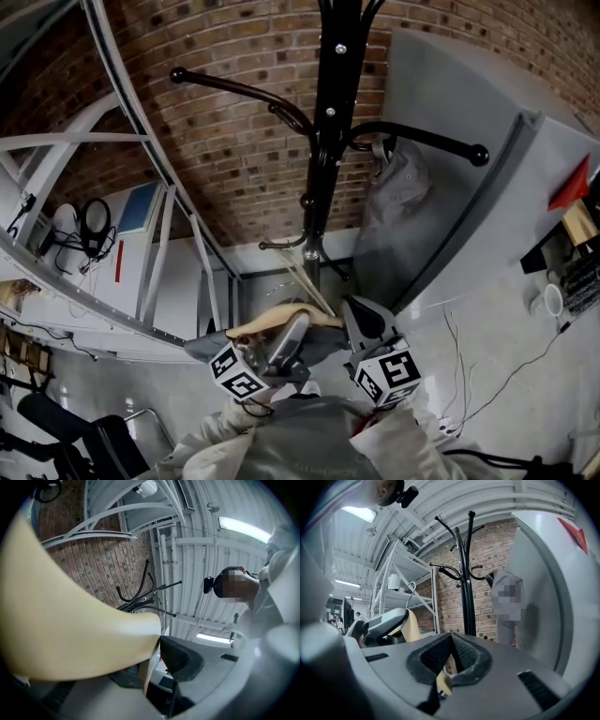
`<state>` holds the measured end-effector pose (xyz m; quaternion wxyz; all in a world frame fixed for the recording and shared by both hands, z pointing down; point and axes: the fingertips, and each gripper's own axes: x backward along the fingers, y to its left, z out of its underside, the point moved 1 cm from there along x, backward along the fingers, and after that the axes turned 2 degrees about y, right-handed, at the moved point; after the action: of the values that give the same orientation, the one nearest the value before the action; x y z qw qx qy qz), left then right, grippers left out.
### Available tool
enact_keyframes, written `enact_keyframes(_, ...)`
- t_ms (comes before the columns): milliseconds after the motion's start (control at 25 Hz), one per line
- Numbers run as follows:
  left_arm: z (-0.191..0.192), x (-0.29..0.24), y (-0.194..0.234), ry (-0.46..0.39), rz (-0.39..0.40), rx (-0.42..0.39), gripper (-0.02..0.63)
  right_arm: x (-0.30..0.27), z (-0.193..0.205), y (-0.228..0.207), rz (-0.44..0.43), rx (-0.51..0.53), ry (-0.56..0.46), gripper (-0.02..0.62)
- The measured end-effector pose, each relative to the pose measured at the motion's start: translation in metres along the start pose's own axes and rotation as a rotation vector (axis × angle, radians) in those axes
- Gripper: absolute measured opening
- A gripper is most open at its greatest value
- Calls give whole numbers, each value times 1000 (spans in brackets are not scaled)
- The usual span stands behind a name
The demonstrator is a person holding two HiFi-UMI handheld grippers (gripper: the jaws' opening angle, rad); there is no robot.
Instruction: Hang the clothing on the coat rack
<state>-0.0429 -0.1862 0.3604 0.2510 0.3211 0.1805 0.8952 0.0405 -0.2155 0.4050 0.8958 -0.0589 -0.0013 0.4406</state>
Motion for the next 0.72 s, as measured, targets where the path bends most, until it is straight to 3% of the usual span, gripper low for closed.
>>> enact_keyframes(320, -5, -11, 4, 28, 56, 8, 109, 0, -14, -2, 59, 14, -22, 25)
enact_keyframes(720, -3, -29, 7, 20, 51, 8, 109, -1, -24, -14, 35, 31, -16, 25)
